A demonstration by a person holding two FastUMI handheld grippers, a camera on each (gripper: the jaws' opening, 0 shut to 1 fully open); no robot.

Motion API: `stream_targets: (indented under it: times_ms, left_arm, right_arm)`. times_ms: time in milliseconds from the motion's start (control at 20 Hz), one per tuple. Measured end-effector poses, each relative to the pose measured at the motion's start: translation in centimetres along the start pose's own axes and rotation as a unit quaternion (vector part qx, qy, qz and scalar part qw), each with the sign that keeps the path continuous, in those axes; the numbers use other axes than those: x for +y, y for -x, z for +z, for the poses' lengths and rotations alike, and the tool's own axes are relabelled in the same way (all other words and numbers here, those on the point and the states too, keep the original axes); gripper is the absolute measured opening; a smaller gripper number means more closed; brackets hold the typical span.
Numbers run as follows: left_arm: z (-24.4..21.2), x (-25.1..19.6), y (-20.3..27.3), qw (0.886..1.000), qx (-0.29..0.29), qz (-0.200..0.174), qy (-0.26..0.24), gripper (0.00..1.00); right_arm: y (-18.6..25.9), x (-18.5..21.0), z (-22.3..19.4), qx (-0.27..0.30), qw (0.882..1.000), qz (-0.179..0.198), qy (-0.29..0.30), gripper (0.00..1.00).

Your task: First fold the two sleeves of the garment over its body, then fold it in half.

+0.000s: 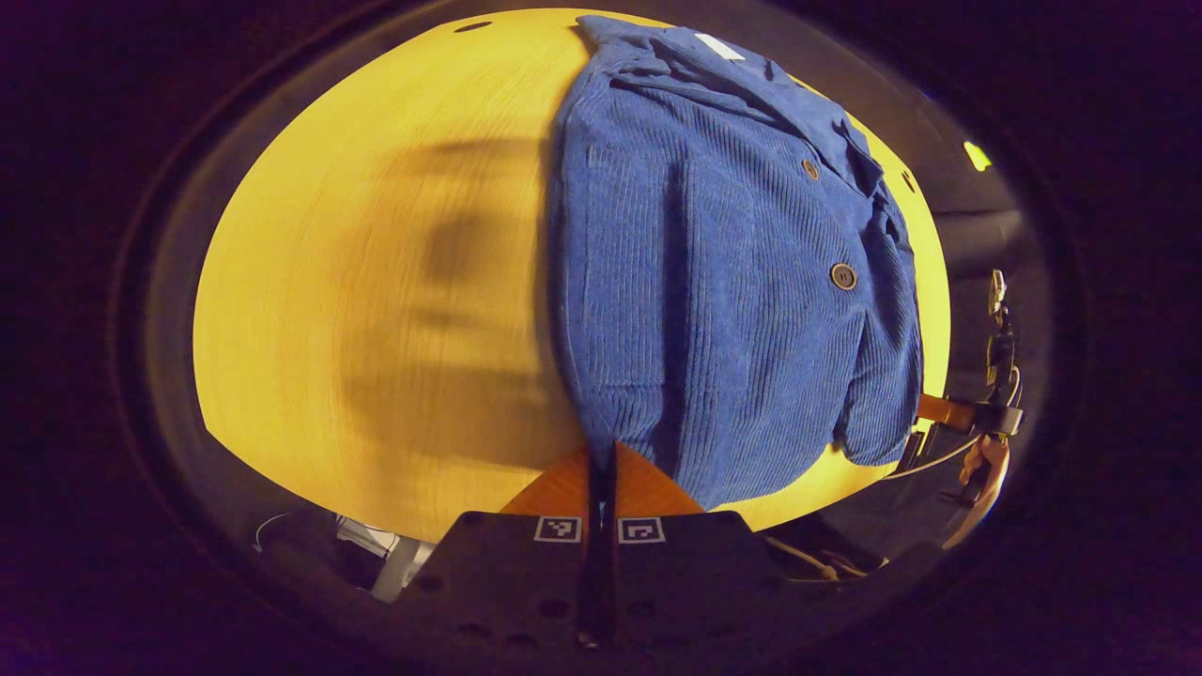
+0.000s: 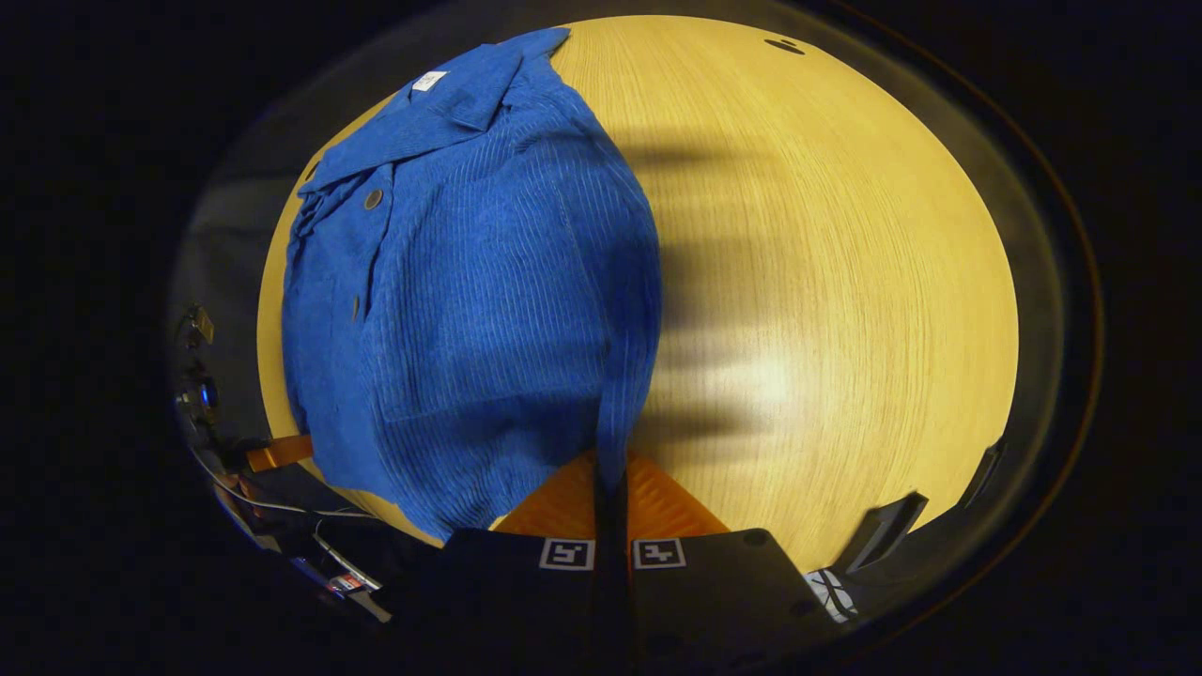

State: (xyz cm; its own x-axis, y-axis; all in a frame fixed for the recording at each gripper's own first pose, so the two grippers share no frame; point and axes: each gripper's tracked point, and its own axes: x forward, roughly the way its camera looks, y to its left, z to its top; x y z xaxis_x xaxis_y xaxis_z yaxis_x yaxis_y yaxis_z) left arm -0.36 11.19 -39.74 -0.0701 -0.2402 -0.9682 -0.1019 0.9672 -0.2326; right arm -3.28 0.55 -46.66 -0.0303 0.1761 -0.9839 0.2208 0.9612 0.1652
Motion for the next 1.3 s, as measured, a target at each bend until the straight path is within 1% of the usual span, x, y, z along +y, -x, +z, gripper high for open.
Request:
stream_targets:
  times_ms: [50, 100, 300, 450, 550, 700, 800, 900, 1050, 1150, 1300]
  left_arm:
    - [0.0, -0.1, 0.2, 1.0, -0.004, -0.006, -0.002, 0.0]
    - [0.1, -0.2, 0.5, 1.0, -0.005, -0.015, -0.005, 0.0]
    - [-0.5, -0.8, 3.3, 0.999, -0.013, -0.049, -0.008, 0.0]
    - [0.0, -1.5, 5.9, 0.995, -0.012, -0.1, 0.005, 0.0]
    - [1.4, -1.6, 7.9, 0.993, -0.02, -0.116, -0.002, 0.0]
    - [4.3, -2.1, 9.8, 0.991, -0.03, -0.129, -0.028, 0.0]
    - [7.1, -2.6, 11.0, 0.989, -0.035, -0.139, -0.042, 0.0]
    - [9.9, -2.8, 11.4, 0.987, -0.042, -0.151, -0.044, 0.0]
    - [14.4, -2.9, 13.1, 0.981, -0.057, -0.186, -0.021, 0.0]
    - [18.1, -2.5, 14.0, 0.978, -0.076, -0.192, -0.013, 0.0]
    - [22.3, -1.2, 16.1, 0.976, -0.101, -0.193, 0.007, 0.0]
  right_arm:
    - [0.5, 0.3, 0.0, 0.0, 1.0, 0.009, -0.004, 0.02]
    - [1.2, 0.9, 0.1, -0.003, 1.0, 0.022, -0.011, 0.0]
    - [4.2, 3.1, 0.2, 0.004, 0.995, 0.081, -0.05, 0.01]
    - [6.5, 4.9, 1.2, 0.004, 0.99, 0.118, -0.073, 0.01]
    - [7.9, 6.0, 2.6, 0.001, 0.988, 0.133, -0.079, 0.01]
    - [9.7, 7.8, 4.9, -0.004, 0.988, 0.14, -0.071, 0.01]
    - [10.6, 9.4, 7.6, -0.012, 0.986, 0.149, -0.077, 0.01]
    - [11.2, 10.8, 11.0, -0.029, 0.984, 0.157, -0.084, 0.01]
    - [12.2, 12.9, 16.7, -0.054, 0.978, 0.174, -0.105, 0.01]
    - [12.6, 13.5, 20.3, -0.068, 0.976, 0.175, -0.113, 0.01]
    - [12.5, 14.0, 25.7, -0.082, 0.973, 0.181, -0.119, 0.0]
